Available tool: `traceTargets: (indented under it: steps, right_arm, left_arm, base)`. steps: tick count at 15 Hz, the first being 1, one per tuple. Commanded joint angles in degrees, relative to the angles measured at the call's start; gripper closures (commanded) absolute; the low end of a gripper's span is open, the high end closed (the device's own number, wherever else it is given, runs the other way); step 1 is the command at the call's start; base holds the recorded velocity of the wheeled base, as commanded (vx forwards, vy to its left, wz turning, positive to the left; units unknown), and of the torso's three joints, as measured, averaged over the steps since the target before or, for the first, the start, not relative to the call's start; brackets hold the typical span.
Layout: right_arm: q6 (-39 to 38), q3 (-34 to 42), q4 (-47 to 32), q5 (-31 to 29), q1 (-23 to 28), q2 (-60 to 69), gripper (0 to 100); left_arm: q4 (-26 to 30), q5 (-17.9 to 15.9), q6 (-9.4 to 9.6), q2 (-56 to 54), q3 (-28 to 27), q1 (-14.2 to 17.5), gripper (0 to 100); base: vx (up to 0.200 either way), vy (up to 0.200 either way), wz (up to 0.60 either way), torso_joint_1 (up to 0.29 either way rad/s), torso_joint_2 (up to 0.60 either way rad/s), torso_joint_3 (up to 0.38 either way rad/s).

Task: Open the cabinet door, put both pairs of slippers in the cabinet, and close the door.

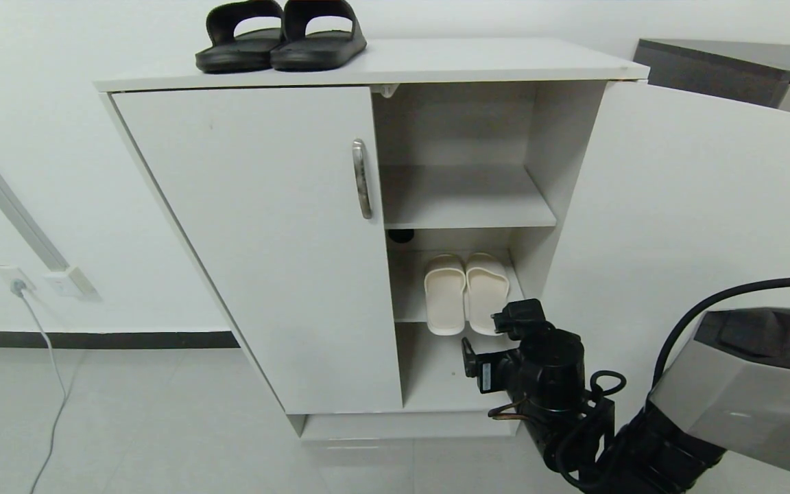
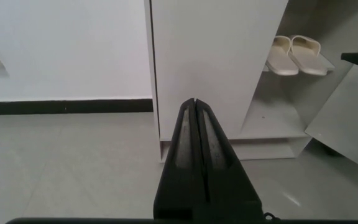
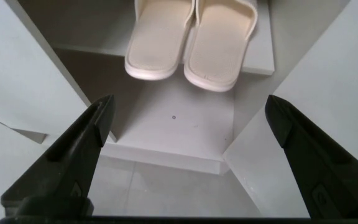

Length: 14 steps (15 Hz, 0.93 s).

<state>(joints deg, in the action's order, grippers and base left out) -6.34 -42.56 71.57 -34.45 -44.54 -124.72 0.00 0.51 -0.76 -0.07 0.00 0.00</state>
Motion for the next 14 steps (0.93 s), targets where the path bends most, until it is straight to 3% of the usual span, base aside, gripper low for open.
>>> traceTargets:
  steps: [1, 7, 14]
  right_arm:
    - [0.0, 0.4, 0.3, 0.0, -0.1, -0.1, 0]
    - [-0.2, 0.5, 0.4, 0.0, -0.1, -0.1, 0]
    - [-0.1, 1.5, 1.6, -0.2, -0.1, -0.3, 0]
  left_arm:
    - [0.0, 0.0, -0.04, 0.1, 0.0, 0.0, 100]
    - [-0.1, 0.1, -0.12, 0.1, 0.0, 0.0, 100]
    - [-0.1, 0.2, -0.12, 0.1, 0.0, 0.0, 100]
  base:
    - [0.0, 0.0, 0.0, 0.002, 0.0, 0.163]
    - [0.0, 0.0, 0.0, 0.002, 0.0, 0.18]
    - [0.0, 0.0, 0.0, 0.0, 0.0, 0.007]
